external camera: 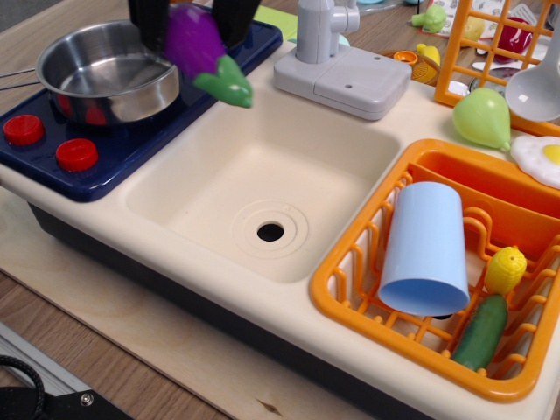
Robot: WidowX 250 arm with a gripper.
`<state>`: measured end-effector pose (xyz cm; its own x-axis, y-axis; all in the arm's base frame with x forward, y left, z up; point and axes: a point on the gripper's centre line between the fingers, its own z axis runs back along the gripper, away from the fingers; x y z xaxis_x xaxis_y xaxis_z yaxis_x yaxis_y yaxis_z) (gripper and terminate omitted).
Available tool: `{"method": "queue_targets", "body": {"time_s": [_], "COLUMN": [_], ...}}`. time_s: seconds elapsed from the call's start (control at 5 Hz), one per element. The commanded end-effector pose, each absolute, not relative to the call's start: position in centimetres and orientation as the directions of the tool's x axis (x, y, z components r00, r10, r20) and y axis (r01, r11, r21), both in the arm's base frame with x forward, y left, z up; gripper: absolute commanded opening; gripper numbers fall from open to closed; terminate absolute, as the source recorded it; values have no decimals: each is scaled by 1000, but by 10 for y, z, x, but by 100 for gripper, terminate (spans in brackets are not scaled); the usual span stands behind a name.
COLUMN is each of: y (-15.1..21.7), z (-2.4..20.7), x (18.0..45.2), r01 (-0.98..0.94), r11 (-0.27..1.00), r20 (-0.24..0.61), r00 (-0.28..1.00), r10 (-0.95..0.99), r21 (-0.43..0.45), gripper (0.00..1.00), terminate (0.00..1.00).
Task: Put eggplant into pan
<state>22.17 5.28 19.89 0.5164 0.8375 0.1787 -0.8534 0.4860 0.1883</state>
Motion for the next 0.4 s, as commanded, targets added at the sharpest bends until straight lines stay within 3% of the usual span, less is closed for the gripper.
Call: {"method": "queue_targets", "body": {"time_s": [0.0, 0.2], "y": [104, 129], "z": [211, 197], "x": [218, 220], "r01": [-847, -822], "r11": [523, 567], "r20": [276, 283], "r00": [528, 555], "r10": [803, 782], "r21": [97, 44], "gripper": [0, 0], "terminate": [0, 100]}}
